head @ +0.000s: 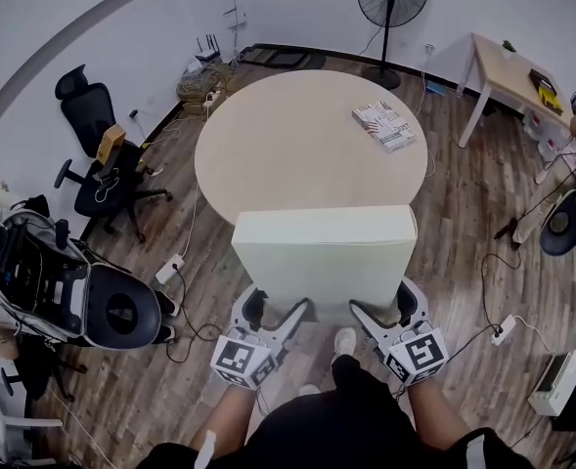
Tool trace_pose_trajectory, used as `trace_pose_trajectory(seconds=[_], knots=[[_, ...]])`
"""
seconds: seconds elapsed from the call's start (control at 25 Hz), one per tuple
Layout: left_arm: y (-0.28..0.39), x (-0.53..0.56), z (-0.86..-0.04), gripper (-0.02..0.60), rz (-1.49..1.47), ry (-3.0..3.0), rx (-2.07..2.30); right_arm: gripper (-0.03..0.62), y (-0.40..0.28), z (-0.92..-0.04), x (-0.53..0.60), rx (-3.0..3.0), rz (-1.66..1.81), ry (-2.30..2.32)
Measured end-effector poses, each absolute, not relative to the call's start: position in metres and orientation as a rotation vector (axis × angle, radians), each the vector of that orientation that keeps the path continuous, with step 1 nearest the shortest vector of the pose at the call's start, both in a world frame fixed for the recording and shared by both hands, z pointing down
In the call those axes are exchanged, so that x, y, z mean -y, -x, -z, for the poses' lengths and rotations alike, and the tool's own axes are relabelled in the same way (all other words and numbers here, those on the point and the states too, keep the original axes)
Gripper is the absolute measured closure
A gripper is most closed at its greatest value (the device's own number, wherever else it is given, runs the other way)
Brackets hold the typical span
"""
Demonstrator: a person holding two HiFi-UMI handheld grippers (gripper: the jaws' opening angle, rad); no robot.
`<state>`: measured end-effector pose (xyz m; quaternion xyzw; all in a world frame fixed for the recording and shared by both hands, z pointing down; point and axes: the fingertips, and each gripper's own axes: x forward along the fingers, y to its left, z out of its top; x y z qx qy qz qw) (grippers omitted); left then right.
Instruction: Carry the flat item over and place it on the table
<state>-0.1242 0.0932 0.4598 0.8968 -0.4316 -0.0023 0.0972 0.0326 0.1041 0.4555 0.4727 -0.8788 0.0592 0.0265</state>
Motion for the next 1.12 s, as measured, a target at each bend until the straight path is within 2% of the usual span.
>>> trace_pose_trajectory(seconds=[0.56,1.12], knots=[[0.064,0.023,-0.474,0.227,-0.068,-2.603,1.32,0.23,-0.093,-0.477,0.022,2.738,-0.307,-1.368],[0.054,0.092,-0.466,0.227,-0.044,-2.568,1.418,0.229,-0.104,-0.471,0.1,2.81,-0.305,-1.309]])
